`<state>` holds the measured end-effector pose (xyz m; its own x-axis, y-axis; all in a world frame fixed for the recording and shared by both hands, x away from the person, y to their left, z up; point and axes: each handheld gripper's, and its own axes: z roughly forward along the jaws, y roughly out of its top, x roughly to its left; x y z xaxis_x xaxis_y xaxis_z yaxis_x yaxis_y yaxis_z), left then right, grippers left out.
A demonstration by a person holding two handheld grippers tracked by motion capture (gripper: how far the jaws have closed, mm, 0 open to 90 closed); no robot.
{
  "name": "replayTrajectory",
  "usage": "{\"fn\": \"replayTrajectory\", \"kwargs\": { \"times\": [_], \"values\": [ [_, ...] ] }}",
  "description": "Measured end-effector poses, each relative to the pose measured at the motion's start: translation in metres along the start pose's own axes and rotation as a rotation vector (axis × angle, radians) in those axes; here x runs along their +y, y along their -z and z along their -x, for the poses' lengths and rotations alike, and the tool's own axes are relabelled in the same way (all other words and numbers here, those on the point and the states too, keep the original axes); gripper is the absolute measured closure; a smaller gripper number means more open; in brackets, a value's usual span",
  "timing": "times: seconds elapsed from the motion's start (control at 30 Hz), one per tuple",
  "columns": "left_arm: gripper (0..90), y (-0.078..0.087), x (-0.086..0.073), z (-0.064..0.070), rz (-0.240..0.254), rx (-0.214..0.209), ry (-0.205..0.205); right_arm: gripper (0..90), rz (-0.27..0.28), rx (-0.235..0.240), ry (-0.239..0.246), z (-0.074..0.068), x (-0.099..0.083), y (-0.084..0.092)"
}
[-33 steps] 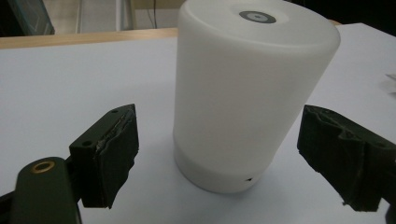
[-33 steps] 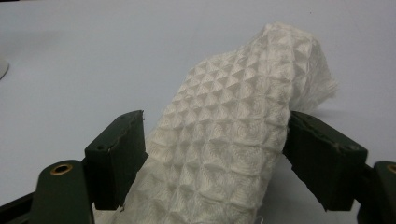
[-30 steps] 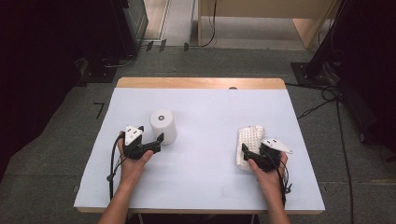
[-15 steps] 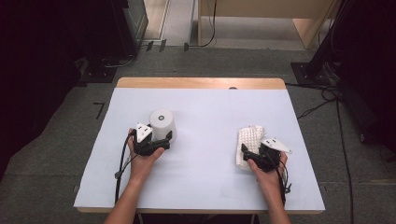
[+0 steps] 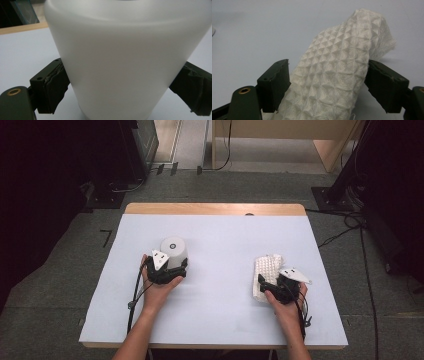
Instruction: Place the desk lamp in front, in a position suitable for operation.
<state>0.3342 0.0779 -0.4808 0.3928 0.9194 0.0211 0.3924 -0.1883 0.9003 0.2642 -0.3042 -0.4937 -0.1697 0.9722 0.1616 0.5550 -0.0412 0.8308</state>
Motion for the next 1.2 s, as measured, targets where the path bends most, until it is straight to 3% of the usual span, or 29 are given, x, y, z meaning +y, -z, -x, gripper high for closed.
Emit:
{"fn": "replayTrajectory", "kwargs": {
  "times": [0.07,0.3,0.83,1.2],
  "values": [
    [7.7,-0.0030,-0.0004,0.0015,0.004,0.014,-0.012,21.1,-0.001,-0.003,0.001,-0.0005,-0.0001,-0.0002],
    [7.2,-0.0064,-0.0008,-0.0003,-0.011,-0.004,0.009,21.1,-0.004,-0.009,0.007,-0.0012,-0.0003,-0.0006],
    [8.4,-0.0041,0.0000,-0.0002,-0.016,-0.010,-0.006,21.2,-0.003,-0.012,0.007,-0.0016,-0.0004,-0.0005],
    [8.4,0.0026,-0.0007,0.0010,-0.023,-0.054,-0.023,21.2,0.002,-0.015,0.010,-0.0020,-0.0005,-0.0002]
  ]
}}
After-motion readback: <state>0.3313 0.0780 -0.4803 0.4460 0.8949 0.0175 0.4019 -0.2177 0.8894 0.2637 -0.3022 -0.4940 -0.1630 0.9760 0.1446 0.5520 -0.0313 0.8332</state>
